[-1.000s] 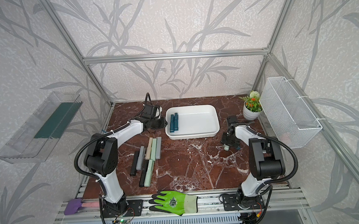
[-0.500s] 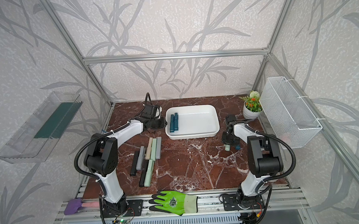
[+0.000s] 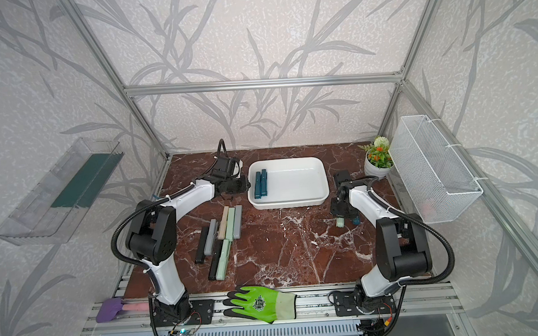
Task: Put the pruning pliers into the storage box
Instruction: Pick up the pruning pliers from the center of the board, then place the pruning pliers in the storage box.
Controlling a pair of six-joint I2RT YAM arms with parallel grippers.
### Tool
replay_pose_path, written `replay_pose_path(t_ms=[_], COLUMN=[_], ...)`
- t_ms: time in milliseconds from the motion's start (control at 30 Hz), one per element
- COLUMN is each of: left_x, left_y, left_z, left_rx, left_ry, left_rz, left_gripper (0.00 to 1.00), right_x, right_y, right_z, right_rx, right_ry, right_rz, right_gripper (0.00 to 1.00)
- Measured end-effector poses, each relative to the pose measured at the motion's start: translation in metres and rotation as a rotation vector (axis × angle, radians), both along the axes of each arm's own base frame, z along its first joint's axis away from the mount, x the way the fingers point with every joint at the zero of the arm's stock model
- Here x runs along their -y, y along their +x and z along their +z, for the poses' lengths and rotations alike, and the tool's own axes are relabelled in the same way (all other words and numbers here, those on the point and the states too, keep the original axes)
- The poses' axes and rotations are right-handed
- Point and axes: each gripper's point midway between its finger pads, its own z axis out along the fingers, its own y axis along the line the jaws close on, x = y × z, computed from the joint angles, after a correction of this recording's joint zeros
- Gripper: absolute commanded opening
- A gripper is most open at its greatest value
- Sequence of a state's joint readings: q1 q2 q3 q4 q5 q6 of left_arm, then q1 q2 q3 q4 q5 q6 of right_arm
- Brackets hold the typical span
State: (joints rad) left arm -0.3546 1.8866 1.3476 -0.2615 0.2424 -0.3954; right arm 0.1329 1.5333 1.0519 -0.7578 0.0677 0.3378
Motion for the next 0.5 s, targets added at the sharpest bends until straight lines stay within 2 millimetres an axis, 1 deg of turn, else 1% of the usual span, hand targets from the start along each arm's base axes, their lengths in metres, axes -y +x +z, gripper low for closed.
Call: replay_pose_path(t_ms=[133, 200, 267, 367, 500], left_x=[0.000, 0.001, 0.001, 0.002, 0.001], left_y=[0.000, 0.000, 0.000, -0.001, 0.000], left_z=[0.000, 0.000, 0.000, -0.001, -0.003], left_rx=[0.002, 0.003, 0.004, 0.003, 0.000], left_ry=[0.004, 0.008, 0.011, 0.018, 0.037], left_rz=[0.002, 0.000, 0.000, -0.001, 0.007], left_gripper=[0.21, 0.20, 0.20, 0.20, 0.20], right_x=[-0.015, -0.027, -0.042, -0.067, -0.105], right_y=[0.018, 0.027, 0.035, 0.048, 0.067], right_z=[0.047, 0.065, 0.079, 0.088, 0.081], right_rx=[0.114, 0.156, 0.190, 0.208, 0.195], right_ry=[0.005, 0.011, 0.020, 0.037, 0.060], right_rz=[0.049, 0.082, 0.120, 0.178, 0.254], right_gripper=[0.19, 0.19, 0.19, 0.19, 0.19])
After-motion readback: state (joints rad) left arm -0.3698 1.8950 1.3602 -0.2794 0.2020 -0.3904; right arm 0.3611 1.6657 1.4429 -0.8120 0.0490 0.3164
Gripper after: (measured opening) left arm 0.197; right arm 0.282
